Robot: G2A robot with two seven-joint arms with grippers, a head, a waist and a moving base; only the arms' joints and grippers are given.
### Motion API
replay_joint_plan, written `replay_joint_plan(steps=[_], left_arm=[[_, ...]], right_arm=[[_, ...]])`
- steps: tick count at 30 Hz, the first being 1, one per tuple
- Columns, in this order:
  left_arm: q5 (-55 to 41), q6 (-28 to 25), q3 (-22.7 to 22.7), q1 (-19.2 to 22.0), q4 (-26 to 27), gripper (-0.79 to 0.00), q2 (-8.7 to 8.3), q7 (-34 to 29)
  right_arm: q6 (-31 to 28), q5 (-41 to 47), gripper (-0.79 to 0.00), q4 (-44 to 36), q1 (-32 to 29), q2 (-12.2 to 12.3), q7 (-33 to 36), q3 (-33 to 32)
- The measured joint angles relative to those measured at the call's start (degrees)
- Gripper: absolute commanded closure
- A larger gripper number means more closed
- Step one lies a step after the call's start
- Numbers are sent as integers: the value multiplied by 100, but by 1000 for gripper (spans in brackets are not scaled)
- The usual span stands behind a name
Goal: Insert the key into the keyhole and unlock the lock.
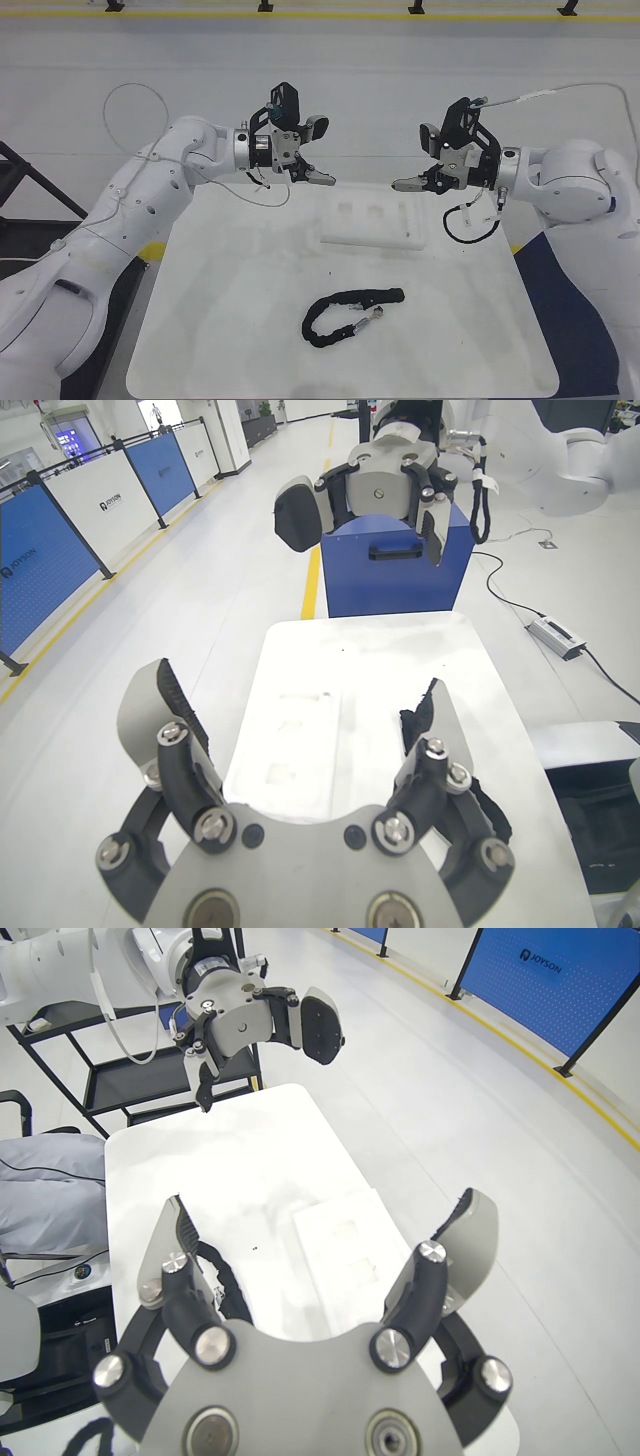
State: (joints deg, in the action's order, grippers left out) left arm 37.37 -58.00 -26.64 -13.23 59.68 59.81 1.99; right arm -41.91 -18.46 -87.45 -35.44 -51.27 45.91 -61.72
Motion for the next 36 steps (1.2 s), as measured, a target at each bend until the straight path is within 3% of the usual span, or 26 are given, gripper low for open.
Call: replay_joint_plan(steps=[8, 36], left_arm=[[-40, 0, 346, 159, -226, -784, 43, 245], [-40, 0, 343, 158, -226, -784, 43, 245]], right_arm=[[-204, 127, -785, 447, 309, -77, -127, 196], [-201, 128, -785, 445, 306, -76, -128, 193]])
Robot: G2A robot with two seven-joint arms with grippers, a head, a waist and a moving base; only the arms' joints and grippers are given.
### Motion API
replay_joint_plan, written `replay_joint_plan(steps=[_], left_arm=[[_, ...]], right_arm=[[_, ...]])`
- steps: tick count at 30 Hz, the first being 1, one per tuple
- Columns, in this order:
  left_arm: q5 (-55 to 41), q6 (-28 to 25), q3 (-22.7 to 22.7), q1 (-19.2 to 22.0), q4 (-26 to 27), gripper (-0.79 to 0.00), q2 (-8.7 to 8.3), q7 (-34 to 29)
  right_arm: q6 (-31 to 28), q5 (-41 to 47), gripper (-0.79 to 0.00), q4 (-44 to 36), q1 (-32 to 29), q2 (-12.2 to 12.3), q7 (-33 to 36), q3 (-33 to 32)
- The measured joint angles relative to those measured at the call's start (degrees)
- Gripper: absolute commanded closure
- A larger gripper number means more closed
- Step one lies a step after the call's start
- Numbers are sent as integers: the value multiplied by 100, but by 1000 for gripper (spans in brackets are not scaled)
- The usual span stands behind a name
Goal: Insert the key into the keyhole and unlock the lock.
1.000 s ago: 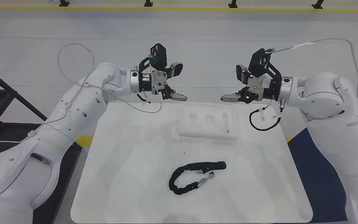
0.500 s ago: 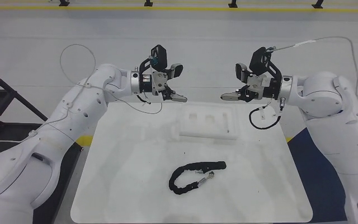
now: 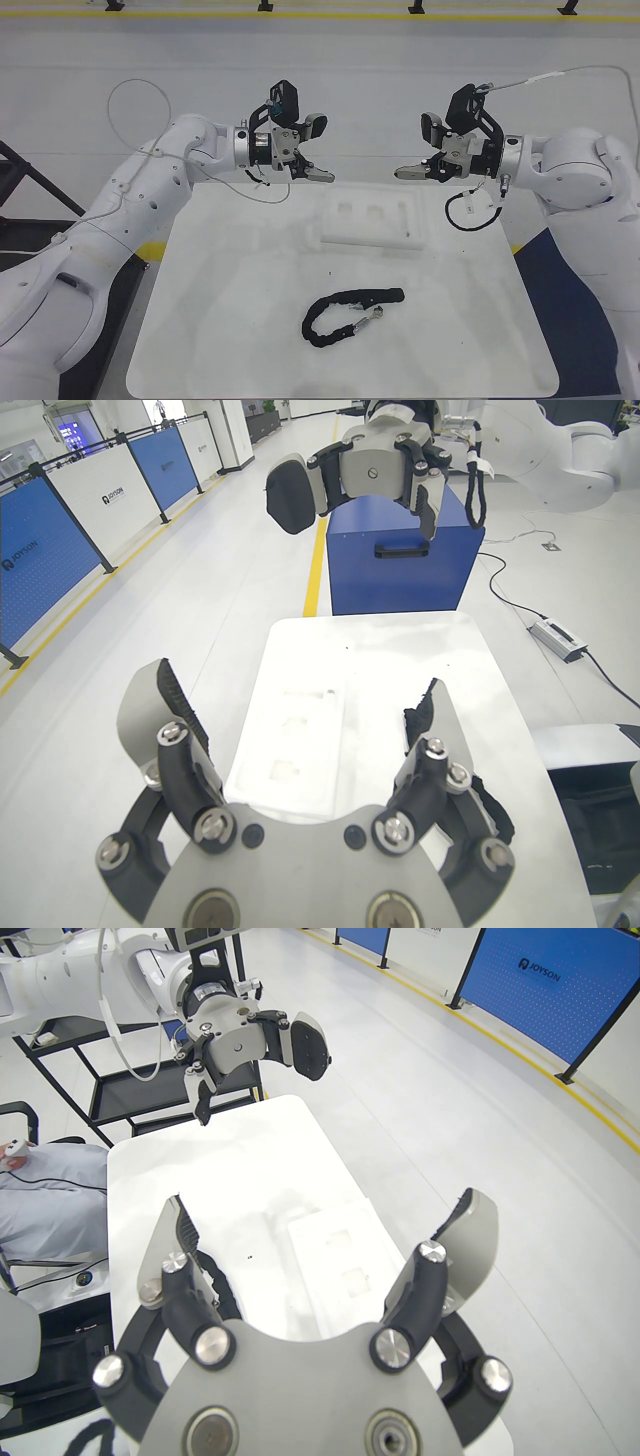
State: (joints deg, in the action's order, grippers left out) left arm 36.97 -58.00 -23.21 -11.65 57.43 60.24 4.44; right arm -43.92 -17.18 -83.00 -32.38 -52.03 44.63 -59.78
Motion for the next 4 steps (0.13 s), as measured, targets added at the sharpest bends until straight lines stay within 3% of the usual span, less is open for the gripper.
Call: replay_joint_plan(steps=[4], left_arm=[[0, 0, 0, 0, 0, -784, 0, 0]], right_arm=[[0, 0, -785, 0, 0, 0, 0, 0]])
